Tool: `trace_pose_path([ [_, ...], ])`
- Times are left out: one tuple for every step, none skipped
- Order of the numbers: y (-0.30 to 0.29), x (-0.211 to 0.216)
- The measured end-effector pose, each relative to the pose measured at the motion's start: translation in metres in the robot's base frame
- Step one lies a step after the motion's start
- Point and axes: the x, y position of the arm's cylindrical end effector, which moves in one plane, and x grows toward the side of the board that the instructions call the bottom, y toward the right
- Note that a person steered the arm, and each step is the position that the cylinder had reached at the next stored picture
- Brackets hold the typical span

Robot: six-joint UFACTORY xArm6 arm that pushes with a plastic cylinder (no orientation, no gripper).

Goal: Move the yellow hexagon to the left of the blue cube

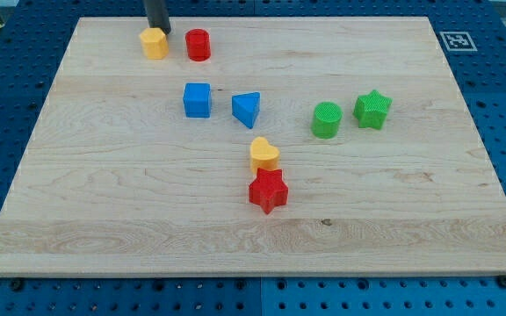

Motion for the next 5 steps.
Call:
trace_pose_path([
  [-0.004,0.0],
  [-0.014,0.001],
  [-0.01,0.001],
  [-0.006,0.011],
  [-0.005,0.04],
])
